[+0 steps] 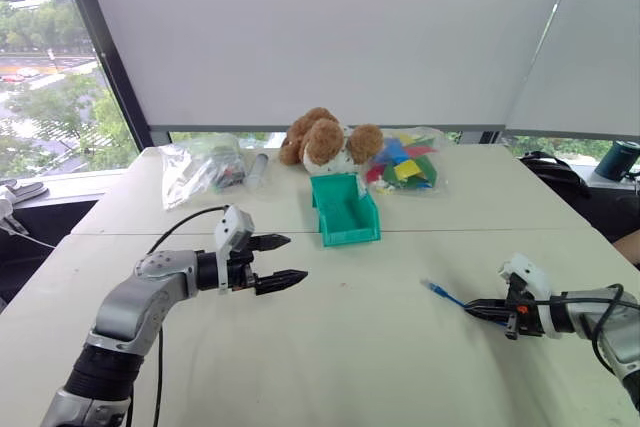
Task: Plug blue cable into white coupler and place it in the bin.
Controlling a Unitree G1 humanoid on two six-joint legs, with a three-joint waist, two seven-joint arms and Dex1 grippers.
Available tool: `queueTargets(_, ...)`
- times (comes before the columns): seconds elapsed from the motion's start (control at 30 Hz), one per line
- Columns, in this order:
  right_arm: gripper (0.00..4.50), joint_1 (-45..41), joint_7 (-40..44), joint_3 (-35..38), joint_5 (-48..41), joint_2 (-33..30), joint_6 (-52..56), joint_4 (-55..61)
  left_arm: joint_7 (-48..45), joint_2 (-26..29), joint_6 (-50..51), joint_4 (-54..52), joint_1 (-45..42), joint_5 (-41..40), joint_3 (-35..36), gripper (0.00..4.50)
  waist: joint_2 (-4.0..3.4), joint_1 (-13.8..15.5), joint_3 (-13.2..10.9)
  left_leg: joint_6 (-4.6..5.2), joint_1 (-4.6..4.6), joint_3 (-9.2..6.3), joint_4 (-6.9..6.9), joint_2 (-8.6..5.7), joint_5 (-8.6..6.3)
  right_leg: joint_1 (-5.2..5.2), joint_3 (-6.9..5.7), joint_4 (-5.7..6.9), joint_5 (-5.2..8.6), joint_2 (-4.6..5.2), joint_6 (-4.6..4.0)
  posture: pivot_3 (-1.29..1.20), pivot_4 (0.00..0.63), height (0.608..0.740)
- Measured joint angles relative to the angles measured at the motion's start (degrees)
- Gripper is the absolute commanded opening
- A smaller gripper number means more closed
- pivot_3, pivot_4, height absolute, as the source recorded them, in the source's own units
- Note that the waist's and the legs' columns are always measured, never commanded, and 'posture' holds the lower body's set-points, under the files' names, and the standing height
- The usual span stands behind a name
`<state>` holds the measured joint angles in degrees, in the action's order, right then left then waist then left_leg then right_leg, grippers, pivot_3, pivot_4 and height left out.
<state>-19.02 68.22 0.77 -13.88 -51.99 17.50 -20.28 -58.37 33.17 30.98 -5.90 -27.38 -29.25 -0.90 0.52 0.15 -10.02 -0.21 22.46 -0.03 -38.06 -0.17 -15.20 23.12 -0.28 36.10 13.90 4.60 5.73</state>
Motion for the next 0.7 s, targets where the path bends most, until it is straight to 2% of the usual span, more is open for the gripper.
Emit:
queueTargets(0.13,0.05,-1.4,1.9,-3.9,-1.0,2.0,6.0,9.1,-0.1,0.1,0.0,0.0,-0.1,0.0,0.0,4.50,-0.08,-0.4,0.0,0.00,0.03,0.00,0.07,0.01,0.00,0.10,0.00,0.03,-0.01,0.00,0.02,0.00,0.150,0.740)
queueTargets(0.27,0.05,-6.9,4.3,-10.5,-1.5,5.3,10.2,19.3,-0.8,0.0,0.1,0.0,-1.1,-0.1,-0.6,4.50,-0.07,-0.8,0.0,0.00,0.04,-0.07,0.08,0.01,0.00,0.11,-0.02,0.03,-0.01,-0.02,0.02,0.00,0.150,0.740)
queueTargets(0.4,0.05,-10.4,5.4,-16.0,1.0,7.6,10.3,18.4,-2.7,0.5,-0.4,0.1,-1.4,0.4,-1.7,4.50,-0.05,-0.3,-0.1,0.00,0.12,-0.07,0.08,-0.07,0.00,0.10,-0.03,-0.05,0.00,0.07,0.02,0.00,0.150,0.740)
queueTargets(0.53,0.05,-14.3,6.6,-22.0,5.8,11.0,6.5,11.8,-5.8,0.9,-2.5,0.2,-1.2,2.4,-5.4,4.50,-0.06,-0.5,-0.1,-0.01,0.14,-0.05,0.08,-0.09,0.00,0.12,-0.02,-0.05,0.00,0.07,0.02,0.00,0.150,0.740)
queueTargets(0.63,0.91,-17.8,7.0,-24.0,8.8,12.6,1.5,7.7,-8.6,1.1,-6.7,2.0,-1.2,5.6,-9.1,4.50,-0.04,-0.8,0.0,-0.01,0.09,-0.04,0.08,-0.07,0.00,0.12,-0.02,-0.03,-0.01,0.02,0.02,0.00,0.150,0.740)
queueTargets(0.7,1.79,-18.3,7.0,-24.2,9.7,12.8,0.0,7.0,-9.6,0.9,-8.6,3.2,-1.3,6.9,-10.2,4.50,-0.03,-0.9,0.0,-0.01,0.06,-0.04,0.09,-0.06,0.00,0.11,-0.02,-0.01,-0.01,0.00,0.02,0.00,0.150,0.740)
